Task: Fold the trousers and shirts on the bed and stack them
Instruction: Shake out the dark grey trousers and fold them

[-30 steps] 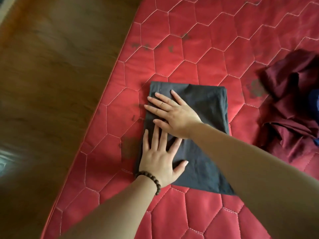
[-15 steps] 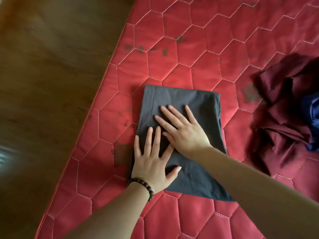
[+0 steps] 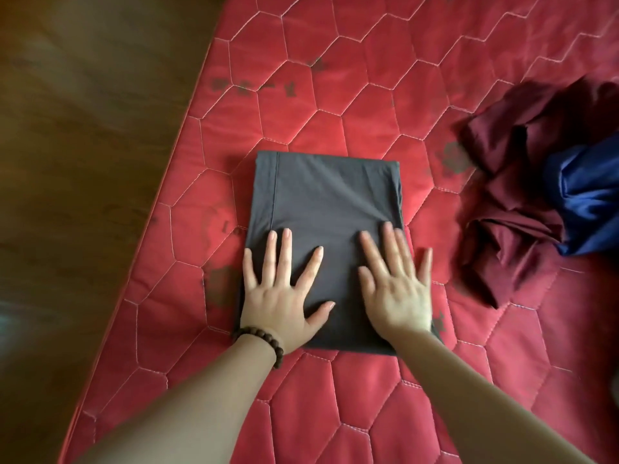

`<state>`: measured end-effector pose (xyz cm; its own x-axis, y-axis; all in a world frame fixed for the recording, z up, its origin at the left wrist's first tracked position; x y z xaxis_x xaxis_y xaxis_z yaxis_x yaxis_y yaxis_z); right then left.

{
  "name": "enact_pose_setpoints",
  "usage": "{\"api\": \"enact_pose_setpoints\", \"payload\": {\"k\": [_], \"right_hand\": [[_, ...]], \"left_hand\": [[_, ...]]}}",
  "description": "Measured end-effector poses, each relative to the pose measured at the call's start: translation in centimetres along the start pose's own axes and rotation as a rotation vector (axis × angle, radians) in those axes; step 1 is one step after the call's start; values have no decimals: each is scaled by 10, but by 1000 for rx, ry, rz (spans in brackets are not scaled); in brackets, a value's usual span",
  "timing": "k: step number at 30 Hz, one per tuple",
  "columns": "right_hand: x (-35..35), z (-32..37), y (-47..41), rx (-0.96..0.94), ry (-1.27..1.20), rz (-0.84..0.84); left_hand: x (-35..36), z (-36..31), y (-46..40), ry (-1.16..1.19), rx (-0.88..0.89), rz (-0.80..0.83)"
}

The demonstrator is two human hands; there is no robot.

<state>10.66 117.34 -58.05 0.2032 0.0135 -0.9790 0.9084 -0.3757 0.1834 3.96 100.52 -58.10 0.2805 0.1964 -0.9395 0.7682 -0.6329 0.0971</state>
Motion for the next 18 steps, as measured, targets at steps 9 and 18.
{"api": "enact_pose_setpoints", "payload": {"k": [9,18], "right_hand": [[-25,-18,0,259,-188,6],[-27,-18,6,251,-465,208]], "left_hand": [[-41,20,-9,356,-116,-137],[-52,45,-14,725,-336,-87]]}}
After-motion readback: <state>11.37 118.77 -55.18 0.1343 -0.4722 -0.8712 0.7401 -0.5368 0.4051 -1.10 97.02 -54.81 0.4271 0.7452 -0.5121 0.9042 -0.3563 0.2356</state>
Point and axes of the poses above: each hand's wrist, its own y-axis away from the middle knuckle, its own x-axis out of the palm, z = x × y, the point moved 5 cm from there along -y, towards the middle knuckle, and after that the axes turned 13 degrees about y, right-handed, at the moved point
